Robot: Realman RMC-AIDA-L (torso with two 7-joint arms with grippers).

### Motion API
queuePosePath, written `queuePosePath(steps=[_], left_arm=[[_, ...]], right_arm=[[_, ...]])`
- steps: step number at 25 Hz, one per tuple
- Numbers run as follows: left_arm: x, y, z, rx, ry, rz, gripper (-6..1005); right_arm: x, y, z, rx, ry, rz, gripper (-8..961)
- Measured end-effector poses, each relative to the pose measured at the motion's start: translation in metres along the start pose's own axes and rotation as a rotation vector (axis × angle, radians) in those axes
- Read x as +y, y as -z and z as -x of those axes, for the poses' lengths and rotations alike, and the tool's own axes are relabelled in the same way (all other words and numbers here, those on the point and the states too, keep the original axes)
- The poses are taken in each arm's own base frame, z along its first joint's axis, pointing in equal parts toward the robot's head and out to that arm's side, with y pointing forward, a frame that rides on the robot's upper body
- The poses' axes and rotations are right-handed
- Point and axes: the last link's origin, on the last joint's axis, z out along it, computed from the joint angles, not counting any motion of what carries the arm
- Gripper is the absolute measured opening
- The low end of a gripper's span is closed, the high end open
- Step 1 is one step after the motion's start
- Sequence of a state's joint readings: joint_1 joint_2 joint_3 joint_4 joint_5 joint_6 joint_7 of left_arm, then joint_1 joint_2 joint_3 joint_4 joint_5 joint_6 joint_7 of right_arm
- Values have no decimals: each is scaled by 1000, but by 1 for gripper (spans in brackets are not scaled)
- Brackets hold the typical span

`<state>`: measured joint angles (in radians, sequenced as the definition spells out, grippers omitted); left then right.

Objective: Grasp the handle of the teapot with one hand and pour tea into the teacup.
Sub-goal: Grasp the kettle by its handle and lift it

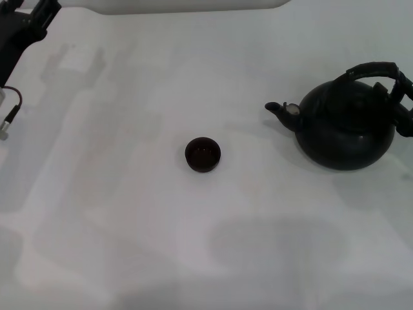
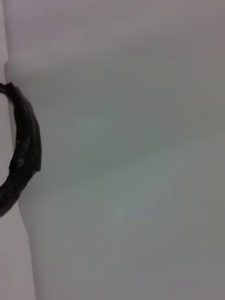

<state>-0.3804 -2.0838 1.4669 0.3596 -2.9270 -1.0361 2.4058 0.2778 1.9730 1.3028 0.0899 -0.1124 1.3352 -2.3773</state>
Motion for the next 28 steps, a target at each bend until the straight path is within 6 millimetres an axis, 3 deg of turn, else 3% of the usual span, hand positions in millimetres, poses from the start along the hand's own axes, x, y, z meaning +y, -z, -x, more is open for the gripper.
queuePosePath(steps=[6,16,23,28], left_arm=[[0,0,0,0,-2,-1,807],[0,0,0,1,-6,1,806],[-1,1,0,-1,-6,-1,805],[0,1,3,-11,-2,0,805]], right_arm=[[0,4,0,-14,-4,-1,669],[3,4,2,-30,8,11,225],[13,2,7,-80,43,58,214],[27,-22,23,-133,75,159,215]])
